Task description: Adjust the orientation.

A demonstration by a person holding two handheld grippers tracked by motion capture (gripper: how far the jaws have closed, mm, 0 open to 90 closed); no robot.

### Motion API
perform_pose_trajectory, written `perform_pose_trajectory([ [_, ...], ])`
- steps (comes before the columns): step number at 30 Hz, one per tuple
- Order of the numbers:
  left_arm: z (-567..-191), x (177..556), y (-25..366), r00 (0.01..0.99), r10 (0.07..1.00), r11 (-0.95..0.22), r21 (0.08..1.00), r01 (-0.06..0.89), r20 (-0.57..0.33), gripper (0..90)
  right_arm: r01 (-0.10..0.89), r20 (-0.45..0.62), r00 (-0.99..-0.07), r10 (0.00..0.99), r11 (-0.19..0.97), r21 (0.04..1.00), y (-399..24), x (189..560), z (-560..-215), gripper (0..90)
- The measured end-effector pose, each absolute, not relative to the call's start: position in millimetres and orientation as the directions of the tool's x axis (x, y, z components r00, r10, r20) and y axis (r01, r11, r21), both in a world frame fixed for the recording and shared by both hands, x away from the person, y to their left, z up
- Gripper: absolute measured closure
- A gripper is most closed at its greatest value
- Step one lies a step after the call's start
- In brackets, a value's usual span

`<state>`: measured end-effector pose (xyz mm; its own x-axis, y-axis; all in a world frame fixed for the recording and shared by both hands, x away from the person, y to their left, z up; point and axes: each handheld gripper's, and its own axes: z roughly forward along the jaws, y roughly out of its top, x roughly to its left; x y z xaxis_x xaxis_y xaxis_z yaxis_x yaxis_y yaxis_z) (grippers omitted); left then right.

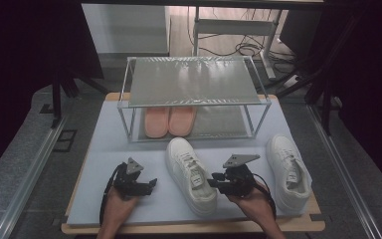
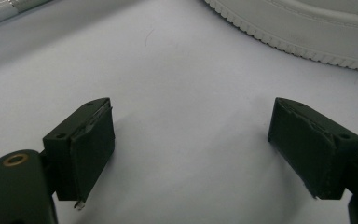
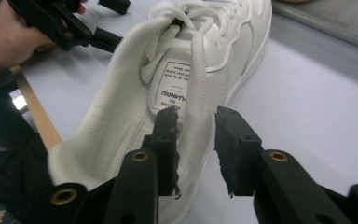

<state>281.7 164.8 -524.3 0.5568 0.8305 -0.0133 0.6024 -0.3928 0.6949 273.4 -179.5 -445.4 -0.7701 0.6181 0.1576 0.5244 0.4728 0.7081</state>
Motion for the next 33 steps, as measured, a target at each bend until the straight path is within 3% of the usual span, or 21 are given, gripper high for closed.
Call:
perform_pose_trajectory([
  [9, -525, 282, 165, 0.555, 0.832, -0.389, 0.698, 0.601, -0.015, 14.8, 0.554, 0.158, -0.755, 0.636, 0.491, 0.672, -166, 286, -458, 62.7],
  [14, -525, 282, 164, 0.554, 0.832, -0.388, 0.699, 0.601, -0.015, 14.9, 0.58, 0.179, -0.746, 0.642, 0.493, 0.649, -163, 290, -458, 67.5],
  [20, -525, 282, 164, 0.554, 0.832, -0.388, 0.699, 0.601, -0.015, 14.9, 0.631, 0.244, -0.719, 0.651, 0.464, 0.621, -165, 295, -457, 80.0],
  [33, -524, 282, 165, 0.558, 0.83, -0.393, 0.695, 0.602, -0.014, 14.9, 0.742, 0.441, -0.627, 0.642, 0.32, 0.589, -183, 303, -459, 82.1],
])
